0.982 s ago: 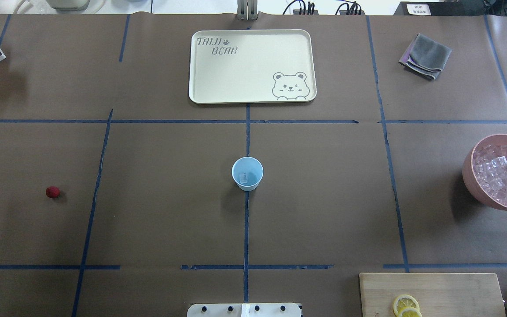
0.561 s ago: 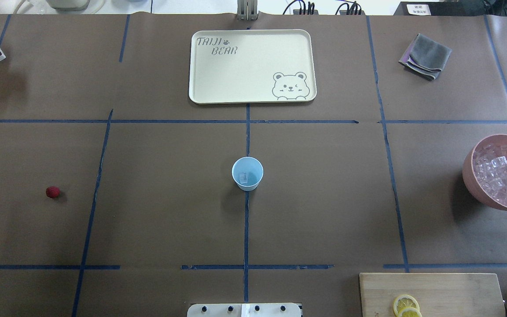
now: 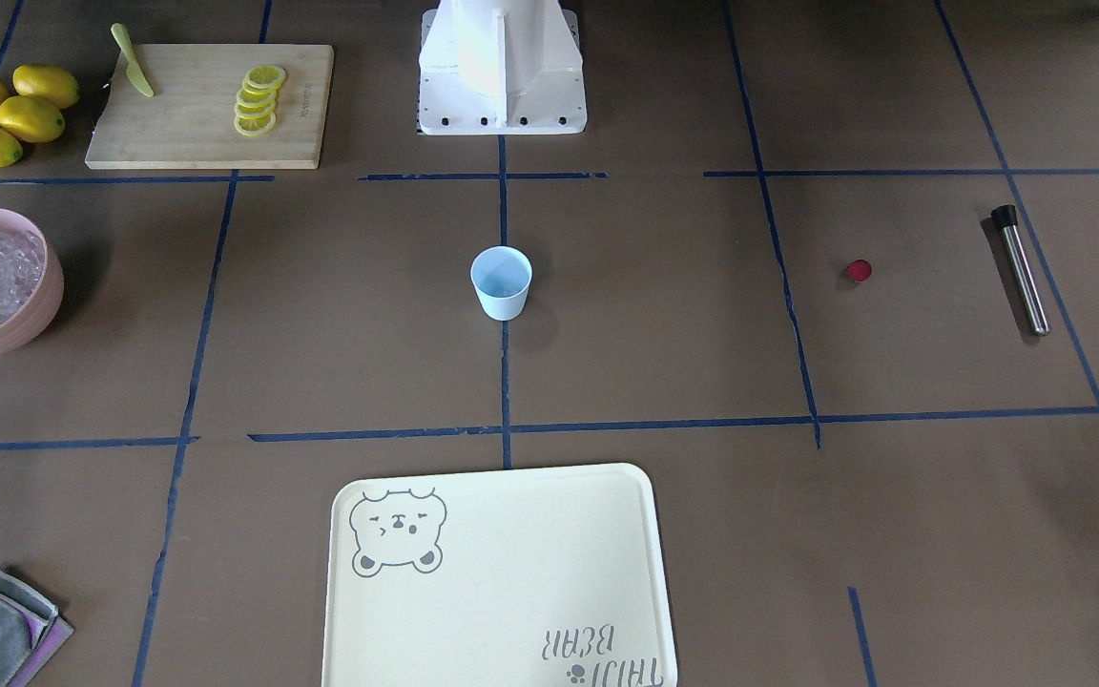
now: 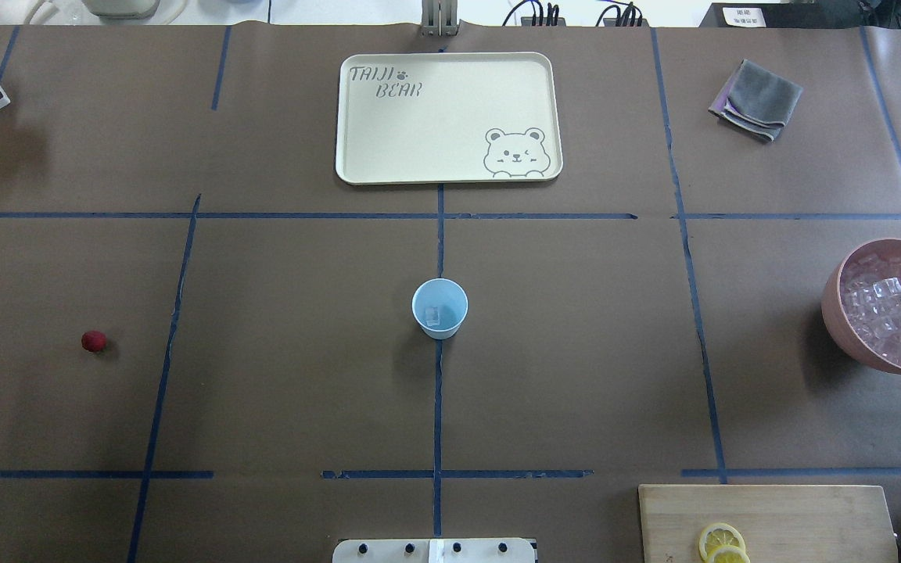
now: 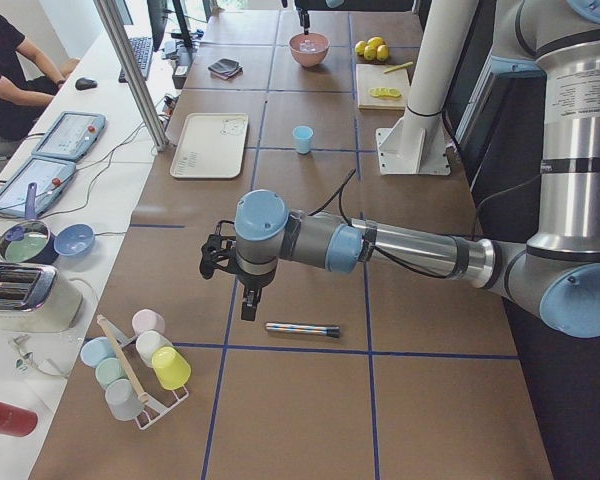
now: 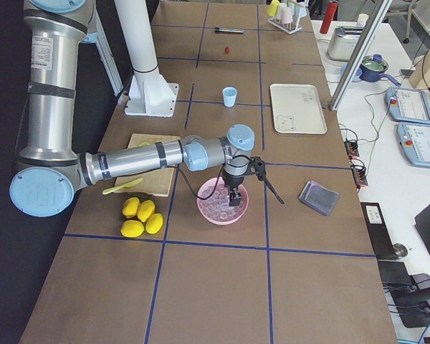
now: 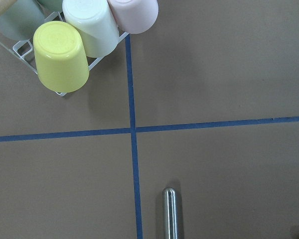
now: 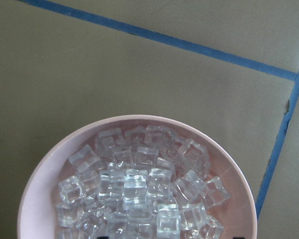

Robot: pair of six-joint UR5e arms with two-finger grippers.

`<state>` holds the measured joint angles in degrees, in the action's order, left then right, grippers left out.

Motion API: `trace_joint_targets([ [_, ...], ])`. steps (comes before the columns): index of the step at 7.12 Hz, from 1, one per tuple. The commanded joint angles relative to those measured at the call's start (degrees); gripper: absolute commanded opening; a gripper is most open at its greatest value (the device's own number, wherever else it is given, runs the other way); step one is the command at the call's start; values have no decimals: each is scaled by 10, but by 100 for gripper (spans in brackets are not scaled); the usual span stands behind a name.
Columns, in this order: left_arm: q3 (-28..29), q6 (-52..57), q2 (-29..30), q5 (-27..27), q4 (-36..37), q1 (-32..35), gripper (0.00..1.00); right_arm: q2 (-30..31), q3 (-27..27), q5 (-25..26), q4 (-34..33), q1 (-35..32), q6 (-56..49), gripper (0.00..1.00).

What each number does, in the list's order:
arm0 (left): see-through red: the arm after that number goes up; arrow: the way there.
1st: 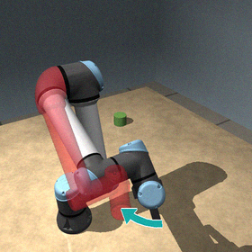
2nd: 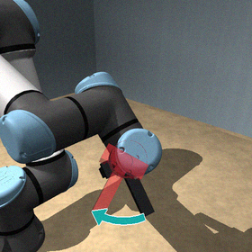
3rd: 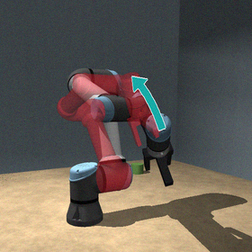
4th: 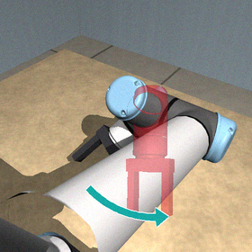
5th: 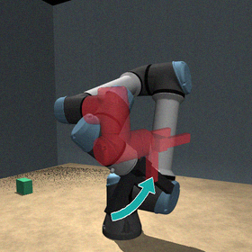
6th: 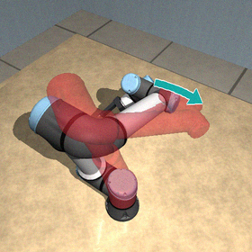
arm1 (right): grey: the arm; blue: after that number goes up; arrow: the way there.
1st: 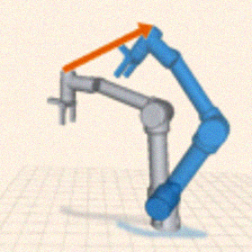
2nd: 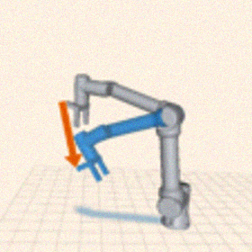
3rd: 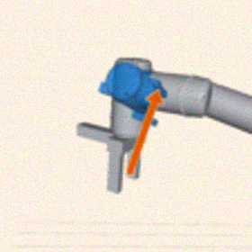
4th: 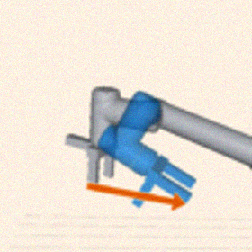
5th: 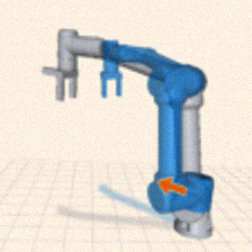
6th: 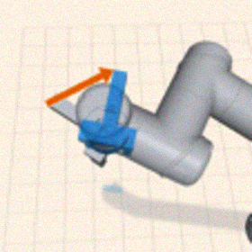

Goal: Mash ice and strawberries in cup
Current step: 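Lower the right gripper into the bowl and grasp another ice cube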

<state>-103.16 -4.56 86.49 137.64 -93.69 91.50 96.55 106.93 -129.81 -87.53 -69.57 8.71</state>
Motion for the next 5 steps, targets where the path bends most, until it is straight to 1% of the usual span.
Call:
trace_joint_targets([
  [1,0,0,0,0,0,0,100,0,-3,-1,1,24,-4,73],
  [2,0,0,0,0,0,0,100,0,-9,5,1,36,-4,68],
  [3,0,0,0,0,0,0,100,0,-19,6,2,39,-8,66],
  [5,0,0,0,0,0,0,100,1,-28,21,2,42,-18,66],
])
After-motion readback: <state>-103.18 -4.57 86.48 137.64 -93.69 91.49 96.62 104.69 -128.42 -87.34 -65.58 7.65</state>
